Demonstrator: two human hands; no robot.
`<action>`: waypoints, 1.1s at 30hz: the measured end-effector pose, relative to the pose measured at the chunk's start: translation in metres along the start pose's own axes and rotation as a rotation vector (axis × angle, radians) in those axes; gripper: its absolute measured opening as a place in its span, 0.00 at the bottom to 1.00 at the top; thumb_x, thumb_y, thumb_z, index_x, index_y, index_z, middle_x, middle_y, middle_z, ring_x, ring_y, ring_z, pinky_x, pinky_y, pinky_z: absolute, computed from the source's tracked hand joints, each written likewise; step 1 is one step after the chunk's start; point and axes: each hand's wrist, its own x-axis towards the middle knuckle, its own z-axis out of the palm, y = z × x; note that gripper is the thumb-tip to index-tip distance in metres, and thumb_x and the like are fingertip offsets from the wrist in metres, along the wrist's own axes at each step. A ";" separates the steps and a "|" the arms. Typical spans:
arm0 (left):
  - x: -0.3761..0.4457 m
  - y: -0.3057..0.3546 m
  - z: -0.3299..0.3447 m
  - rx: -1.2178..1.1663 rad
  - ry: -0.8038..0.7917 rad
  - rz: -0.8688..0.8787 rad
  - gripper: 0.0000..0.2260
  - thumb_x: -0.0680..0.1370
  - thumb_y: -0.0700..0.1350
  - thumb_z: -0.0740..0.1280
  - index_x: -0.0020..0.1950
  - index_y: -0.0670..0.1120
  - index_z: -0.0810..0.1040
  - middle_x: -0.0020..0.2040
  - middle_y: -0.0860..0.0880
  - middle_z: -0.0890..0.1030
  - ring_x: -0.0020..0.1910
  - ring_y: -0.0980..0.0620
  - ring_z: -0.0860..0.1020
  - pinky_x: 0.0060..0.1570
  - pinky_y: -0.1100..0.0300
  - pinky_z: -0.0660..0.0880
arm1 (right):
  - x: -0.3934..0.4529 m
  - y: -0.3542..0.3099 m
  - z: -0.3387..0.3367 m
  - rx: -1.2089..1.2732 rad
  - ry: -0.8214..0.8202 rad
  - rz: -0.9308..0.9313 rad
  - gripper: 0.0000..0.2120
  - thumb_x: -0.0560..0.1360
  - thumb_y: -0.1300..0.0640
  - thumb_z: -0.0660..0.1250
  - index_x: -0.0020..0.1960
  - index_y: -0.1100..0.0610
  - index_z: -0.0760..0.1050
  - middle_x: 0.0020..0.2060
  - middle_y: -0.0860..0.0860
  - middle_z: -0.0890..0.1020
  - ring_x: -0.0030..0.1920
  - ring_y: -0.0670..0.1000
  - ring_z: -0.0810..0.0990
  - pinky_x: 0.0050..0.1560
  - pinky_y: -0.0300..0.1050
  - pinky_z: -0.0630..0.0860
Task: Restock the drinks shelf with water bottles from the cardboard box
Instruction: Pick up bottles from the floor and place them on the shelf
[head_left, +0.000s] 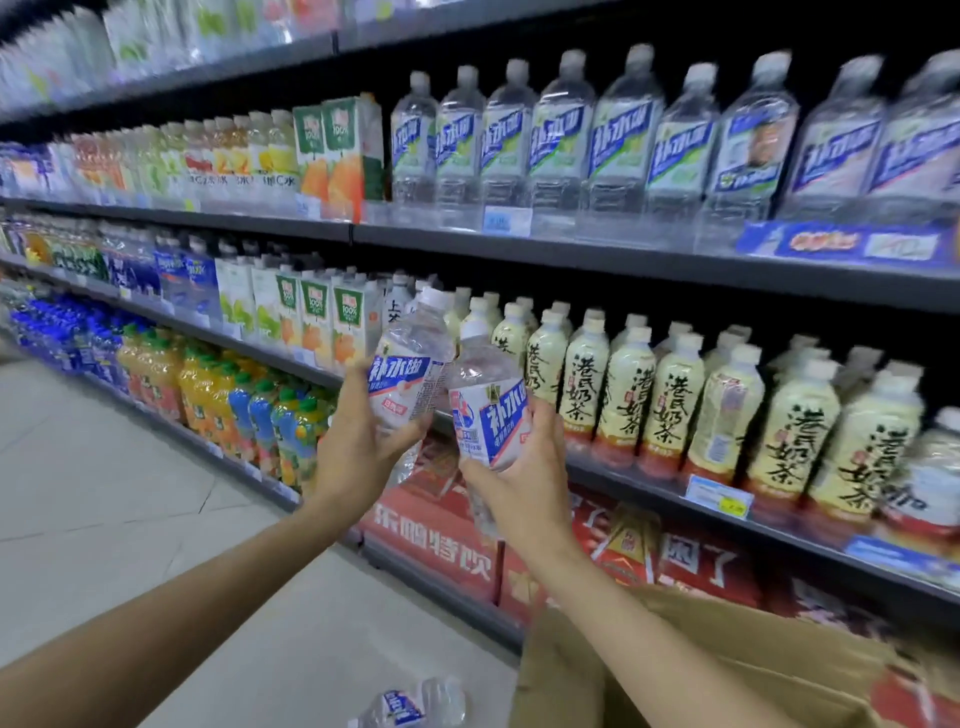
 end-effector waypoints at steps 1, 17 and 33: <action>0.007 0.018 0.005 -0.027 -0.006 0.034 0.26 0.74 0.50 0.73 0.67 0.52 0.63 0.55 0.58 0.76 0.51 0.64 0.76 0.50 0.63 0.74 | 0.008 -0.008 -0.019 -0.017 0.018 -0.023 0.30 0.63 0.57 0.75 0.58 0.46 0.63 0.53 0.44 0.68 0.57 0.47 0.71 0.54 0.42 0.72; 0.033 0.305 0.141 -0.513 -0.196 0.322 0.22 0.74 0.42 0.72 0.59 0.54 0.64 0.46 0.57 0.79 0.39 0.64 0.79 0.37 0.73 0.75 | 0.061 -0.078 -0.341 -0.128 0.358 -0.149 0.41 0.60 0.44 0.76 0.69 0.48 0.63 0.60 0.49 0.76 0.59 0.48 0.78 0.61 0.51 0.76; 0.125 0.412 0.261 -0.764 -0.174 0.432 0.28 0.70 0.40 0.77 0.64 0.45 0.65 0.50 0.57 0.79 0.48 0.64 0.80 0.52 0.65 0.77 | 0.154 -0.068 -0.425 -0.155 0.658 -0.267 0.35 0.59 0.50 0.76 0.61 0.50 0.63 0.57 0.55 0.76 0.55 0.50 0.80 0.55 0.52 0.79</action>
